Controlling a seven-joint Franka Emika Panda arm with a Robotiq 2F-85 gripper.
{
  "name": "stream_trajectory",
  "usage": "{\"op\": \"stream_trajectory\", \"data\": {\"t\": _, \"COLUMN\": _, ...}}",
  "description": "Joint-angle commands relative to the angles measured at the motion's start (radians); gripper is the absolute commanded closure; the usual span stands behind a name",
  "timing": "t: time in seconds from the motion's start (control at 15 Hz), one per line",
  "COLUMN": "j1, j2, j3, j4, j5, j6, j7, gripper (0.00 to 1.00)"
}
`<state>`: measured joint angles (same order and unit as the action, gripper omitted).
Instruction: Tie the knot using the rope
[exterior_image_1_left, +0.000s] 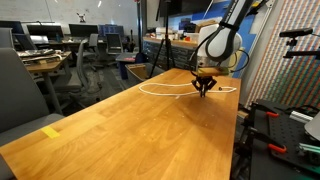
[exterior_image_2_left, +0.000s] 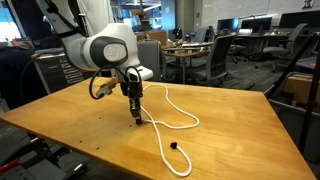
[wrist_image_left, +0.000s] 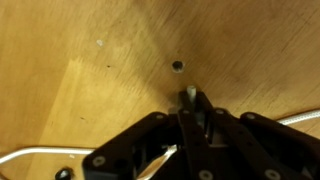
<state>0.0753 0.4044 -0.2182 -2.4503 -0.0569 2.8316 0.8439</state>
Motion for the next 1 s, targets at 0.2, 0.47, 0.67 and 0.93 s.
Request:
{"op": "stream_trajectory", "data": {"t": 0.2, "j1": 0.053, "j2": -0.16, "j3": 0.093, "j4": -0.076, "j5": 0.076, "j6": 0.036, "j7": -0.089, "gripper": 0.96}}
{"op": "stream_trajectory", "data": {"t": 0.47, "j1": 0.135, "j2": -0.273, "j3": 0.217, "j4": -0.097, "j5": 0.084, "j6": 0.036, "j7": -0.093, "gripper": 0.96}}
{"op": "stream_trajectory", "data": {"t": 0.67, "j1": 0.198, "j2": -0.346, "j3": 0.338, "j4": -0.109, "j5": 0.1, "j6": 0.028, "j7": -0.098, "gripper": 0.96}}
{"op": "stream_trajectory", "data": {"t": 0.93, "j1": 0.285, "j2": -0.406, "j3": 0.534, "j4": -0.082, "j5": 0.259, "j6": 0.0, "j7": -0.168, "gripper": 0.96}}
